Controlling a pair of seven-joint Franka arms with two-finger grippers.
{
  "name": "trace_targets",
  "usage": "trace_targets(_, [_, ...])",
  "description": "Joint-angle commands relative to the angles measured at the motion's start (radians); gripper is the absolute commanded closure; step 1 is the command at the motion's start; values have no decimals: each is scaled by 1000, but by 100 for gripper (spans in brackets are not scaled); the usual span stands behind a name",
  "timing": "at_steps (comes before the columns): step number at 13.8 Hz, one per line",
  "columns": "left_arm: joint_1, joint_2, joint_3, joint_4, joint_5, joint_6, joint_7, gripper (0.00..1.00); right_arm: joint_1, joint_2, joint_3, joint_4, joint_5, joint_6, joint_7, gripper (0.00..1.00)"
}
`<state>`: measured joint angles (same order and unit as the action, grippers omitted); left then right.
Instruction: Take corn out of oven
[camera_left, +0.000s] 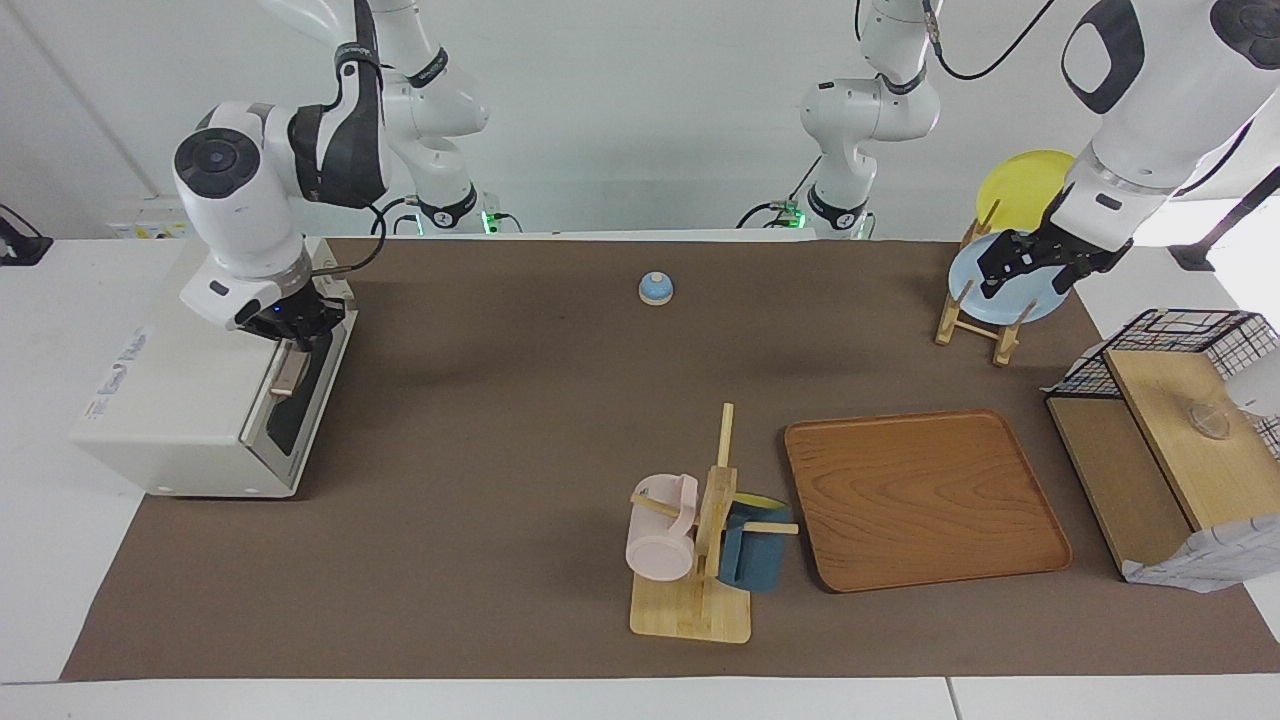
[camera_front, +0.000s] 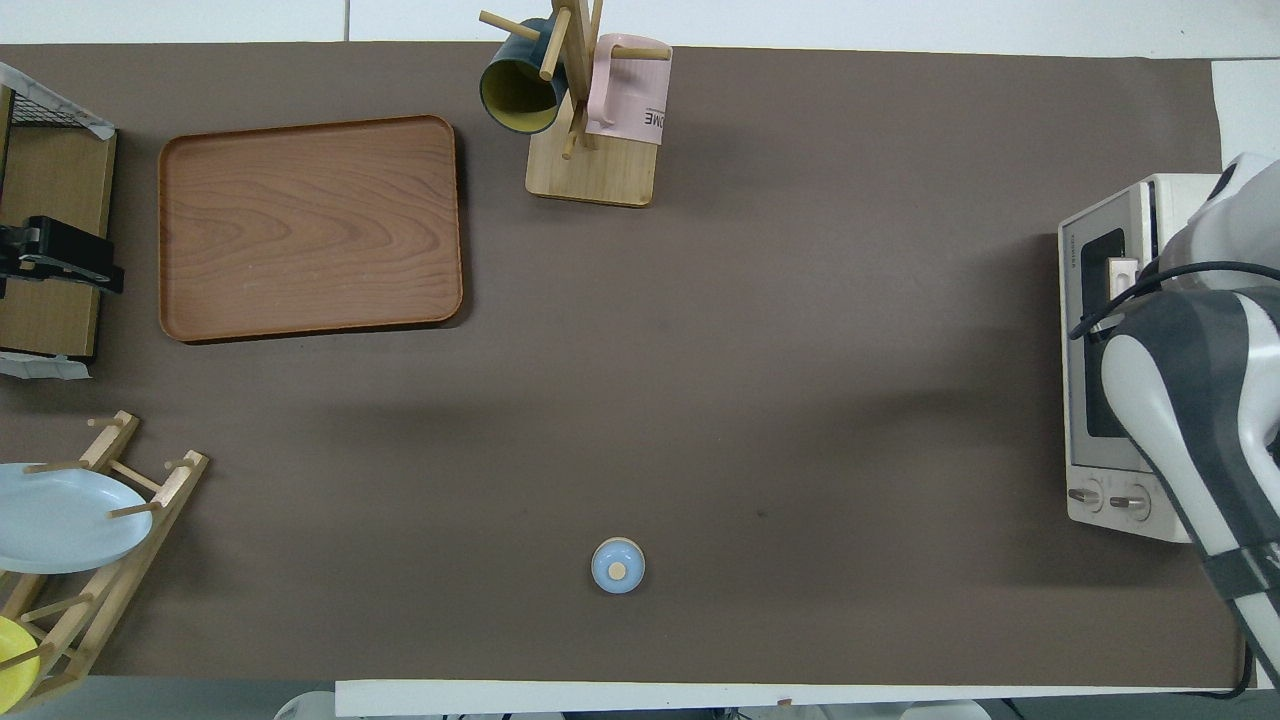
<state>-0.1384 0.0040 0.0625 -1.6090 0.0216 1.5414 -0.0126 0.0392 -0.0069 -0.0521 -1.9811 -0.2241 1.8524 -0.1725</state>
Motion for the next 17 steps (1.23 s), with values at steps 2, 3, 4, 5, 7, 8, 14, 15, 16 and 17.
trace_targets(2, [-1, -10, 0, -8, 6, -9, 3, 0, 33, 110, -2, -27, -8, 151, 91, 100])
trace_targets(3, [-1, -10, 0, -8, 6, -9, 3, 0, 34, 125, -2, -28, -6, 174, 106, 100])
trace_targets(4, [-1, -10, 0, -8, 6, -9, 3, 0, 34, 143, -2, -30, 2, 201, 117, 100])
trace_targets(5, [-1, -12, 0, -8, 6, -9, 3, 0, 47, 171, -2, -30, 21, 227, 126, 100])
trace_targets(7, [-1, -10, 0, -8, 6, -9, 3, 0, 56, 227, -2, -28, 63, 299, 163, 100])
trace_targets(8, [-1, -10, 0, -8, 6, -9, 3, 0, 73, 260, -2, -28, 65, 332, 183, 100])
trace_targets(14, [-1, -10, 0, -8, 6, -9, 3, 0, 113, 323, 0, -18, 78, 395, 269, 100])
trace_targets(15, [-1, -12, 0, -8, 6, -9, 3, 0, 126, 323, 0, -4, 141, 384, 274, 96])
trace_targets(16, [-1, -10, 0, -8, 6, -9, 3, 0, 145, 323, 0, 14, 222, 380, 301, 79])
trace_targets(17, [-1, -10, 0, -8, 6, -9, 3, 0, 151, 309, 0, 30, 294, 369, 341, 66])
